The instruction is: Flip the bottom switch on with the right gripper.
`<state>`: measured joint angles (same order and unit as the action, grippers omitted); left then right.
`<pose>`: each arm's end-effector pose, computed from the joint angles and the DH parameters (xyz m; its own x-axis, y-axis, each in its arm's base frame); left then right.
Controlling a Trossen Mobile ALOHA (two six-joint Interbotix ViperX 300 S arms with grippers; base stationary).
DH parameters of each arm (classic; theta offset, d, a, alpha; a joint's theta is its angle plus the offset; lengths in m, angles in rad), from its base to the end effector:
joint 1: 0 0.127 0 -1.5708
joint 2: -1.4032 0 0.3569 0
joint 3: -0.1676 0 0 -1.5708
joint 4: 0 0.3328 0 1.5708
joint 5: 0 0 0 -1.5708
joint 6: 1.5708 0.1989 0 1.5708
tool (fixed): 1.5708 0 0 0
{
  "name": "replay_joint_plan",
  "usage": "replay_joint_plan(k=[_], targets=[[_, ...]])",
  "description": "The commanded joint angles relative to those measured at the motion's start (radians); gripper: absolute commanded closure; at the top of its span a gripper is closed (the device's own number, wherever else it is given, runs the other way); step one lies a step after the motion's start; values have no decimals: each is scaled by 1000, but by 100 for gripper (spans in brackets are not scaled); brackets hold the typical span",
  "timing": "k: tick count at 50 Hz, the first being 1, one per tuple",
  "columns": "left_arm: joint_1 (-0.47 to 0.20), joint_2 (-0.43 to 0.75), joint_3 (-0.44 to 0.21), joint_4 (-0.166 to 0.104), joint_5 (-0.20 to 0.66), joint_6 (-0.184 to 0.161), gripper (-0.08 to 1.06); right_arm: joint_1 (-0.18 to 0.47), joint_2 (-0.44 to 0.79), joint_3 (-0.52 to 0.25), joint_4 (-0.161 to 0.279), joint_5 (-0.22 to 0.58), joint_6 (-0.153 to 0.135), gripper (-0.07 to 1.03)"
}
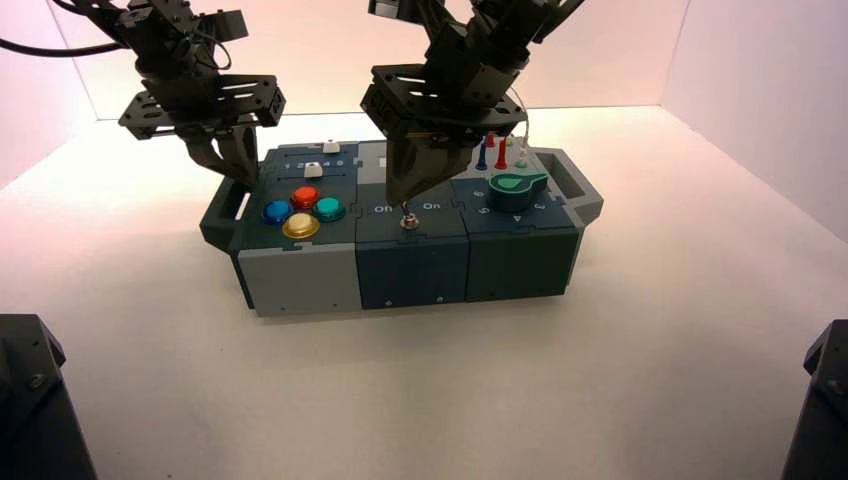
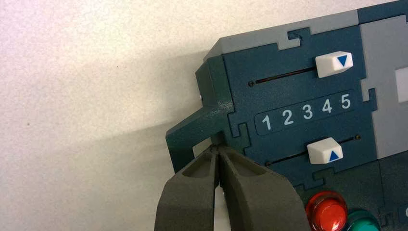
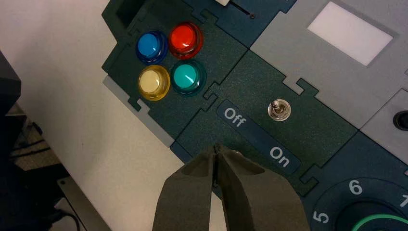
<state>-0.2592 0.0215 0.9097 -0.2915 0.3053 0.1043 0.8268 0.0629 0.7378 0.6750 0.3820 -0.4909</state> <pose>0.3175 -0.1020 0.0241 0.3048 -0.1702 -0.9371 0.1216 0.9828 -0.1389 0.2369 0.3258 0.0628 0.1246 0.4794 -0.8687 -0.6887 0.6721 0.2721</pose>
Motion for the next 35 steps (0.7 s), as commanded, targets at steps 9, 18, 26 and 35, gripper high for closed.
replay_joint_plan(k=[9, 18, 26, 35], targets=[[-3, -21, -5, 0, -5, 2, 101, -9, 3, -9, -12, -5, -2, 99], [-3, -21, -3, 0, -5, 2, 101, -29, 3, 8, -25, -3, -2, 99], [-3, -21, -3, 0, -6, 2, 101, -71, -6, 28, -29, -5, -2, 99], [-3, -21, -6, 0, -6, 3, 101, -74, -14, 18, -32, -2, -2, 99]])
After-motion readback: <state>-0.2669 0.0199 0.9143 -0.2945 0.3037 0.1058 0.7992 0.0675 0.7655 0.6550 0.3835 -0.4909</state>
